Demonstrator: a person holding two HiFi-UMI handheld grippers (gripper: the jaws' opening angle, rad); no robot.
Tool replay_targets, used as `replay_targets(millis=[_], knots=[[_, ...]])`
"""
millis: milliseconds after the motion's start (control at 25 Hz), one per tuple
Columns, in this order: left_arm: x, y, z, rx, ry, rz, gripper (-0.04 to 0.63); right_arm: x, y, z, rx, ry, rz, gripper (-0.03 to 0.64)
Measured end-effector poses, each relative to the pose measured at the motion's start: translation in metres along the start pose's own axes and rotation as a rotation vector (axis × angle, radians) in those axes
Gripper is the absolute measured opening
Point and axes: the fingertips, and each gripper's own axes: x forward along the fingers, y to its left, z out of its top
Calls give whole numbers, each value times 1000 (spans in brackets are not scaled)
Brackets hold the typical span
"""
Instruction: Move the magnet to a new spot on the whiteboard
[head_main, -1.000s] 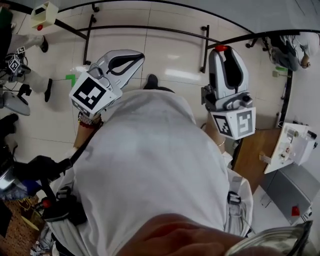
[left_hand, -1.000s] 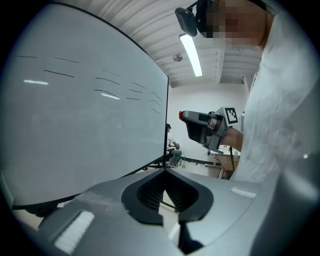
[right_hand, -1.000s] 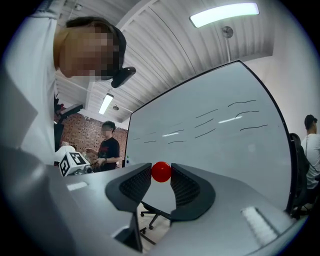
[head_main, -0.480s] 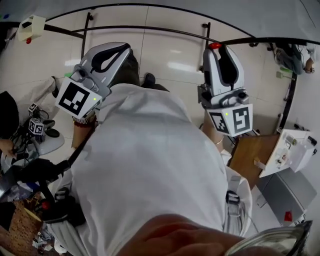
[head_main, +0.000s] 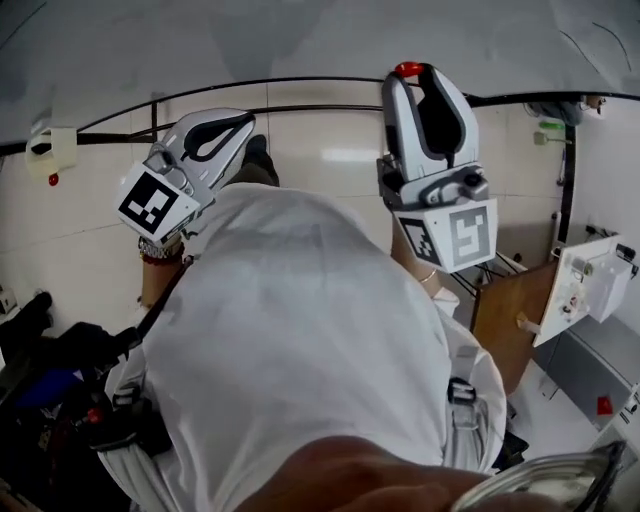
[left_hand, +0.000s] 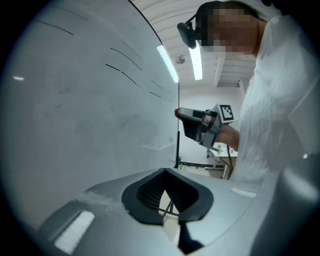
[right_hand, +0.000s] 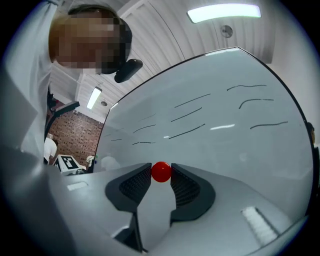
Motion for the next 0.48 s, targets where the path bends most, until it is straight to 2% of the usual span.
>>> replay_targets(millis=[160,360,480], knots=[[-11,6,24,68,-97,-166,5,31,5,-4,-128,31,-80,123],[-18,27,54,-4,-217,-319,5,70,7,-1,-202,33,-125,121],[-8,35,69,31,-261,-369,5,87,-3,3,-225,27,-179,123]])
